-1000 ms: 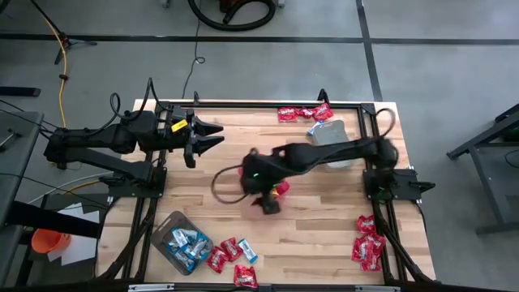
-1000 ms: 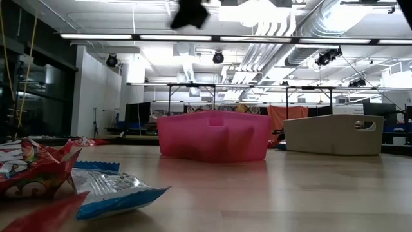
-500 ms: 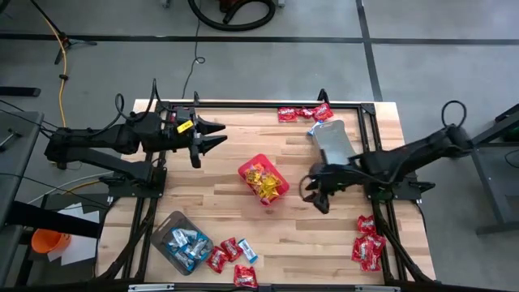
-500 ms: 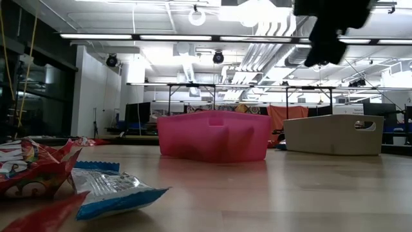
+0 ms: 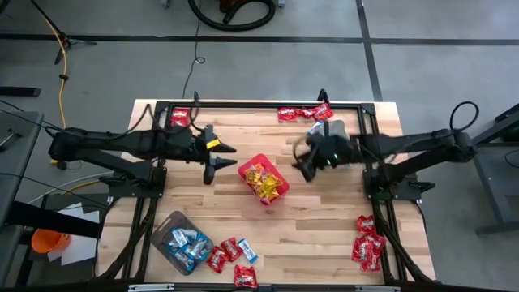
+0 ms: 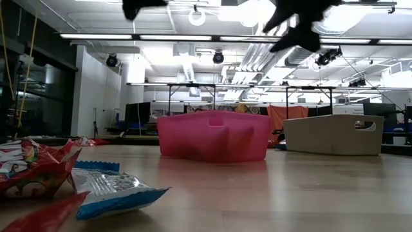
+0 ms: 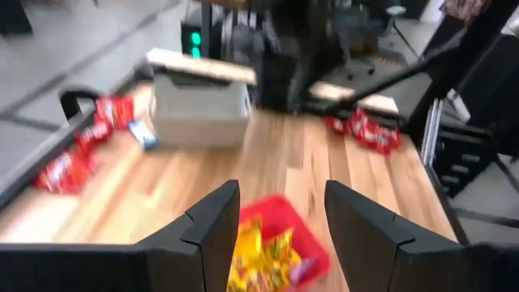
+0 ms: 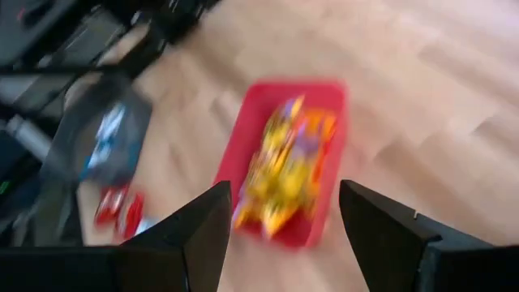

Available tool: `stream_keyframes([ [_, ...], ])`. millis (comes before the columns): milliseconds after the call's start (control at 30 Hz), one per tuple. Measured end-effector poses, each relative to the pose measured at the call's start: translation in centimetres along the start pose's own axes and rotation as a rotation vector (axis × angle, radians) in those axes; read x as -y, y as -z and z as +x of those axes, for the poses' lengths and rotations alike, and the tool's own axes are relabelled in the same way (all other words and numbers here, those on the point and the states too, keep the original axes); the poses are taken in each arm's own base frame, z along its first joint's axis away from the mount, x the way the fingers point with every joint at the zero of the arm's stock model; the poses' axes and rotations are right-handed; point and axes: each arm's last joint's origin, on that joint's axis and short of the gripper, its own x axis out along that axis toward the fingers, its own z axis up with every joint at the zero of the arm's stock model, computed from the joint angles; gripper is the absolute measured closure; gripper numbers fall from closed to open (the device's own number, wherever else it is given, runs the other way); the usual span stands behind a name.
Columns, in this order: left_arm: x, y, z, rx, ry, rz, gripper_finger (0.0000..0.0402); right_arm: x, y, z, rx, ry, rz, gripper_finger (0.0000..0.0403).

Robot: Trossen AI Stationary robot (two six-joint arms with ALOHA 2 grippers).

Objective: Sort candy
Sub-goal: Put the blue candy into the black bin

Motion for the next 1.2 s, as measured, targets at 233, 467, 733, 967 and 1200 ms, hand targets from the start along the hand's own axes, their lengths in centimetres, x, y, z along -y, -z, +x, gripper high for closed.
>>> stream_keyframes([
  [233, -1.1, 6.6, 1.7, -0.017, 0.064, -0.204, 0.0232, 1.8, -7.5, 1.1, -0.025, 0.235, 0.066, 0.0178],
  [467, -1.6, 9.2, 2.2, -0.052, 0.047, -0.350, 0.0232, 6.5, -12.8, 4.6, -0.332, 0.481, 0.038, 0.0178],
  [733, -1.6, 9.1, 2.2, -0.031, 0.029, -0.413, 0.0232, 13.7, -15.5, 10.9, -0.626, 0.586, -0.037, 0.0178],
  [967, -1.7, 9.1, 2.2, -0.015, -0.011, -0.512, 0.0232, 18.1, -13.9, 15.3, -0.874, 0.581, -0.101, 0.0178],
  [1200, -1.8, 9.1, 2.2, -0.007, -0.027, -0.479, 0.0232, 20.6, -11.5, 17.8, -1.057, 0.622, -0.074, 0.0178],
])
